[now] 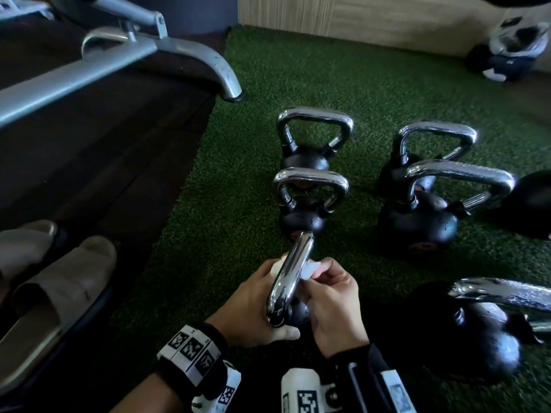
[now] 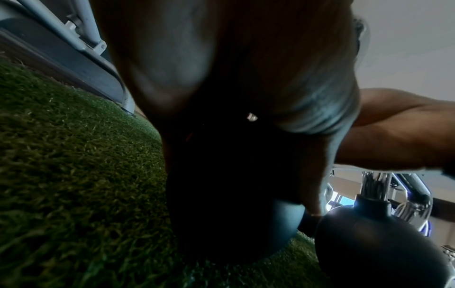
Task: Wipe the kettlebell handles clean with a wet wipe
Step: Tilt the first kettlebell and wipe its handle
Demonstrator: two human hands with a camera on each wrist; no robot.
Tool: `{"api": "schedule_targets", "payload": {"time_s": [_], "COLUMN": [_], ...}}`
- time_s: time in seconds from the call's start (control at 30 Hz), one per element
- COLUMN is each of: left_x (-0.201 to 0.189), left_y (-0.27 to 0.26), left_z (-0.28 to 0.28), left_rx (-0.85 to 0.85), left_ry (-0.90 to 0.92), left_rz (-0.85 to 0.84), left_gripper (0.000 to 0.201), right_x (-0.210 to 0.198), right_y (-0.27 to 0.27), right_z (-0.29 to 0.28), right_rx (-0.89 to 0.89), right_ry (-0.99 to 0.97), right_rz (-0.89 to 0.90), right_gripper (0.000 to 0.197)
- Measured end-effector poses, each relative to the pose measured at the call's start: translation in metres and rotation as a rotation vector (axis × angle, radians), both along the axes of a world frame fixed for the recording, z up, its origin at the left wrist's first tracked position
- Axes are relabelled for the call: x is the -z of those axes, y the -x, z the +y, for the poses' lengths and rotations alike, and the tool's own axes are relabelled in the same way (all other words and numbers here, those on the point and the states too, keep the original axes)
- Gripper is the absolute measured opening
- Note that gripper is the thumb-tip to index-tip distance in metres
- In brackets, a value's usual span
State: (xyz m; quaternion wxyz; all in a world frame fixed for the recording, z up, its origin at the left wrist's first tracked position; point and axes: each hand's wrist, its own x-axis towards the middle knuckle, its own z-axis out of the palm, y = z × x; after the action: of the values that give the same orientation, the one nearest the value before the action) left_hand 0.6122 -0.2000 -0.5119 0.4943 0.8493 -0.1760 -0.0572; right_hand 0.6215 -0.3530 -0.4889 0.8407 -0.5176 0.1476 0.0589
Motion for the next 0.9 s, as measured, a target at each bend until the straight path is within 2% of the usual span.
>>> {"api": "schedule_targets", "payload": {"time_s": [0.07, 0.17, 0.33, 0.6, 0.77, 0.9], "left_x": [-0.002, -0.004, 0.003, 0.015, 0.023, 0.018], "left_y": [0.000, 0.001, 0.000, -0.002, -0.003, -0.001], "left_z": [-0.001, -0.001, -0.001, -0.001, 0.001, 0.000], "left_rx": [-0.001, 0.007, -0.005, -0.007, -0.003, -0.012], "left_ry": [0.008, 0.033, 0.043, 0.066, 0.079, 0.069], "left_rz": [-0.002, -0.003, -0.008, 0.037, 0.009, -0.037], "left_gripper": [0.118, 0.121, 0.123, 0.108, 0.107, 0.113], "right_x": [0.002, -0.002, -0.006, -0.005, -0.010, -0.007], "right_y": [-0.003, 0.000, -0.009, -0.014, -0.015, -0.020], "right_z": [0.000, -0.002, 0.000, 0.003, 0.006, 0.004], "right_rx": [0.076, 0.053, 0.176, 0.235, 0.258, 0.218], "right_ry": [0.102, 0.206, 0.341, 0.706, 0.777, 0.813], "right_rz": [-0.032, -0.104, -0.160, -0.046, -0.055, 0.057], "right_gripper": [0.036, 0.043, 0.030, 0.026, 0.025, 0.018]}}
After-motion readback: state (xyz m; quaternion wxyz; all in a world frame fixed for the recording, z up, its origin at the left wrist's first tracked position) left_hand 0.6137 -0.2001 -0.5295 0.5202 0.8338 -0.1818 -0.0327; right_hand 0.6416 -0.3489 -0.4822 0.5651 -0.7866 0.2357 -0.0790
